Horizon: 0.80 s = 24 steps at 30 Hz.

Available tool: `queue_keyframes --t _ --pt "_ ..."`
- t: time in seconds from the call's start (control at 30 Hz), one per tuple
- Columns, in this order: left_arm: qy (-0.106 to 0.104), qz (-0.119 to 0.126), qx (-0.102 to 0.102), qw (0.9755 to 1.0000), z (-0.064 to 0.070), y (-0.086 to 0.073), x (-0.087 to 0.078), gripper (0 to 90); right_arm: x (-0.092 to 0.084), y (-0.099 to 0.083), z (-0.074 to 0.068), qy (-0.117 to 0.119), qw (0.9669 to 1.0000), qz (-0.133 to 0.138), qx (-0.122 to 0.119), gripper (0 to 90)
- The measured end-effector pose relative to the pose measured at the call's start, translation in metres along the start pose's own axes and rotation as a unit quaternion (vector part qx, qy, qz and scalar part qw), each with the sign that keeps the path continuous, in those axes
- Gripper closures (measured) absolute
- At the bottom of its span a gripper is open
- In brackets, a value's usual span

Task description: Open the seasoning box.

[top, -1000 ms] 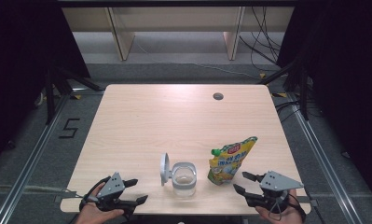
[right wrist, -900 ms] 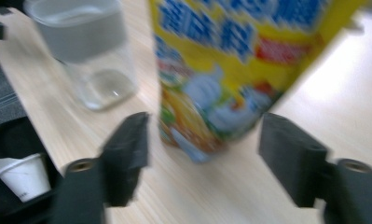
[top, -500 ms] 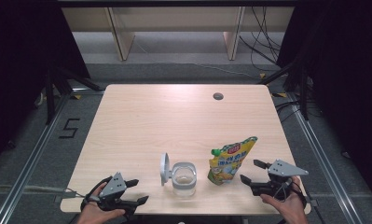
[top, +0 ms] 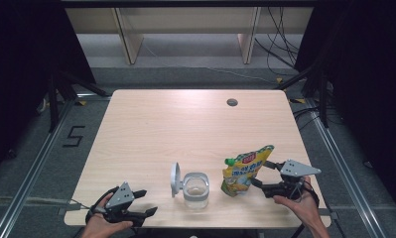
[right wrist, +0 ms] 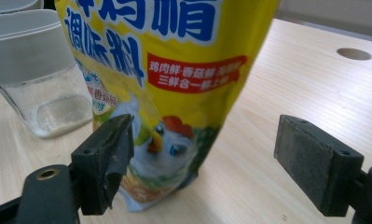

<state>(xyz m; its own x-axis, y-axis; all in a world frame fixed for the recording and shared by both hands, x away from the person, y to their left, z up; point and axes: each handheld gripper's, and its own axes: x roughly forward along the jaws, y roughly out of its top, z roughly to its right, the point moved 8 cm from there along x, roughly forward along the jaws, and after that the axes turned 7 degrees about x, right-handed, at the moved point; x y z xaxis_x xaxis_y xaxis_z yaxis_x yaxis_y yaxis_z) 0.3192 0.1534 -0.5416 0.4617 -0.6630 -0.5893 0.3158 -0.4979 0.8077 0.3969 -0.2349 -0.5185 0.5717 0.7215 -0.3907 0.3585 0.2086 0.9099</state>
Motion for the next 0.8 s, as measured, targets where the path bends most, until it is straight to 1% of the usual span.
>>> queue_keyframes --t 0.03,0.07,0.1,0.13,0.17,0.2,0.23,0.27,0.3,0.33,0.37,0.4,0.43,0.47,0.5,0.53,0.57,0.6,0.63,0.67,0.7,0.73,0.77,0.8 --pt "-0.002 0.003 -0.005 1.0000 0.002 0.001 0.000 30.3 0.003 0.000 -0.001 0.010 0.9999 -0.003 0.007 20.9" --pt "-0.002 0.003 -0.007 1.0000 0.002 0.001 0.001 30.3 0.005 0.001 0.001 0.006 1.0000 -0.001 0.000 20.9" --pt "-0.002 0.002 -0.005 1.0000 0.001 0.001 0.000 30.3 0.007 0.002 -0.001 0.016 0.9999 0.003 0.004 20.8" --pt "0.001 -0.003 -0.001 1.0000 0.000 0.000 0.000 30.3 0.010 0.003 0.001 0.018 0.9997 0.005 -0.013 20.5" --pt "0.003 -0.001 -0.001 1.0000 0.000 0.000 0.001 30.3 0.012 0.004 -0.001 0.023 0.9997 0.011 -0.003 20.9" --pt "0.003 0.001 -0.003 1.0000 0.000 0.000 0.001 30.3 0.012 0.005 -0.001 0.027 0.9996 0.008 -0.003 22.0" --pt "0.002 0.003 -0.004 1.0000 0.001 0.000 0.001 30.3 0.014 0.006 -0.003 0.030 0.9995 0.010 -0.006 24.7" --pt "0.004 0.000 -0.001 1.0000 0.000 0.000 0.001 30.3 0.015 0.005 -0.006 0.038 0.9993 0.001 0.000 27.0" --pt "0.002 0.000 0.002 1.0000 0.000 0.000 0.001 30.3 0.017 0.007 -0.004 0.036 0.9991 0.006 -0.021 29.1" --pt "-0.001 0.009 -0.009 0.9999 0.003 0.001 0.002 30.3 0.017 0.006 -0.008 0.040 0.9991 0.002 -0.009 33.0" --pt "-0.001 0.008 -0.007 0.9999 0.003 0.001 0.002 30.4 0.016 0.006 -0.011 0.045 0.9989 0.007 -0.009 36.8" --pt "0.002 0.008 -0.003 1.0000 0.001 0.001 0.002 30.4 0.016 0.007 -0.012 0.048 0.9985 0.008 -0.023 36.7" --pt "0.004 -0.001 -0.001 1.0000 0.000 0.000 0.001 30.4 0.015 0.008 -0.013 0.041 0.9988 0.007 -0.026 35.8" --pt "0.003 -0.002 0.001 1.0000 0.001 0.000 0.001 30.4 0.014 0.008 -0.014 0.037 0.9991 0.008 -0.020 37.5" --pt "-0.001 0.008 -0.008 0.9999 0.003 0.001 0.002 30.5 0.012 0.008 -0.014 0.026 0.9994 0.006 -0.023 39.1" --pt "-0.002 0.007 -0.003 1.0000 0.003 0.001 0.002 30.5 0.011 0.007 -0.016 0.021 0.9995 0.003 -0.024 40.4" --pt "-0.003 0.011 0.002 0.9999 0.003 0.002 0.002 30.5 0.009 0.007 -0.017 0.013 0.9998 0.002 -0.015 42.6" --pt "-0.002 0.007 0.008 0.9999 0.002 0.001 0.001 30.5 0.007 0.006 -0.017 0.005 0.9999 -0.004 -0.013 44.2" --pt "0.000 0.009 -0.009 0.9999 0.004 0.001 0.002 30.6 0.005 0.004 -0.020 -0.003 1.0000 -0.004 0.000 45.8" --pt "-0.003 0.002 -0.007 1.0000 0.004 0.001 0.001 30.6 0.002 0.004 -0.023 -0.008 0.9999 -0.008 0.004 46.7" --pt "-0.002 0.008 -0.012 0.9999 0.004 0.001 0.002 30.5 0.001 0.004 -0.024 -0.015 0.9999 -0.004 0.004 47.4" --pt "-0.003 0.005 -0.011 0.9999 0.004 0.001 0.001 30.6 -0.002 0.004 -0.025 -0.022 0.9997 -0.008 0.000 48.4" --pt "-0.002 0.001 -0.003 1.0000 0.002 0.000 0.000 30.6 -0.004 0.003 -0.029 -0.027 0.9995 -0.012 0.011 49.9" --pt "0.001 0.008 -0.007 0.9999 0.003 0.001 0.001 30.6 -0.007 0.002 -0.034 -0.037 0.9991 -0.016 0.016 51.3"
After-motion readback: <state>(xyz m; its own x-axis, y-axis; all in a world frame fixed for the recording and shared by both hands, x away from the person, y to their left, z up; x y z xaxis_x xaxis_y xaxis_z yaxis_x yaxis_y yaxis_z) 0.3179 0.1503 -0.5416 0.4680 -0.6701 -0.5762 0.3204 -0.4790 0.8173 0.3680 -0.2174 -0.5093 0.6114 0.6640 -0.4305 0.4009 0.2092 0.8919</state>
